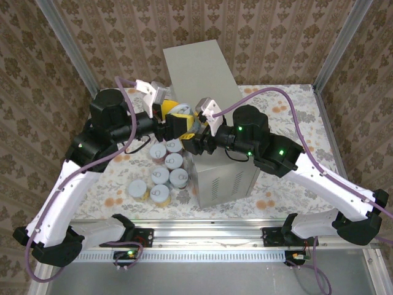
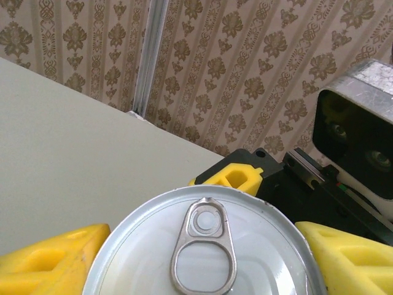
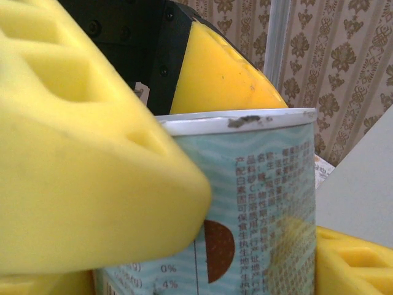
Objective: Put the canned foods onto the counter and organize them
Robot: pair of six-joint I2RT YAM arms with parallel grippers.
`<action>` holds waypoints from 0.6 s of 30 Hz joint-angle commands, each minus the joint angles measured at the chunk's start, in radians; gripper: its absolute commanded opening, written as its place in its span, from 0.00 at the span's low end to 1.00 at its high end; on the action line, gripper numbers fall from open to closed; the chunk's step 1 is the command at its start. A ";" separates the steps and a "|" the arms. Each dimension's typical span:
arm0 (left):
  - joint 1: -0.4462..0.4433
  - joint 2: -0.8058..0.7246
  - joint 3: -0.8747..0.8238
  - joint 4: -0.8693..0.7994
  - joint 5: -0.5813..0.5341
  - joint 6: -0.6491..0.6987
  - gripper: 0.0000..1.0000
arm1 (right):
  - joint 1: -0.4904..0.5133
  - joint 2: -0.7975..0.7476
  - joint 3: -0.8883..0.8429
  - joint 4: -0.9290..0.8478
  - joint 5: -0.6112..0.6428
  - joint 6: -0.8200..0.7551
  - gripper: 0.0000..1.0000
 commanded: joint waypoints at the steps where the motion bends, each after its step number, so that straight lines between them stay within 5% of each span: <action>1: -0.001 0.003 0.035 0.037 0.030 -0.003 0.53 | -0.003 -0.017 0.003 0.127 0.036 0.015 0.68; 9: 0.019 0.057 0.123 0.016 0.006 0.007 0.44 | -0.003 -0.014 0.003 0.104 0.072 0.015 0.88; 13: 0.035 0.125 0.225 -0.054 -0.088 0.045 0.44 | -0.003 -0.031 0.000 0.068 0.105 0.005 0.99; 18: 0.040 0.238 0.377 -0.151 -0.253 0.138 0.44 | -0.004 -0.091 -0.009 -0.008 0.161 -0.009 1.00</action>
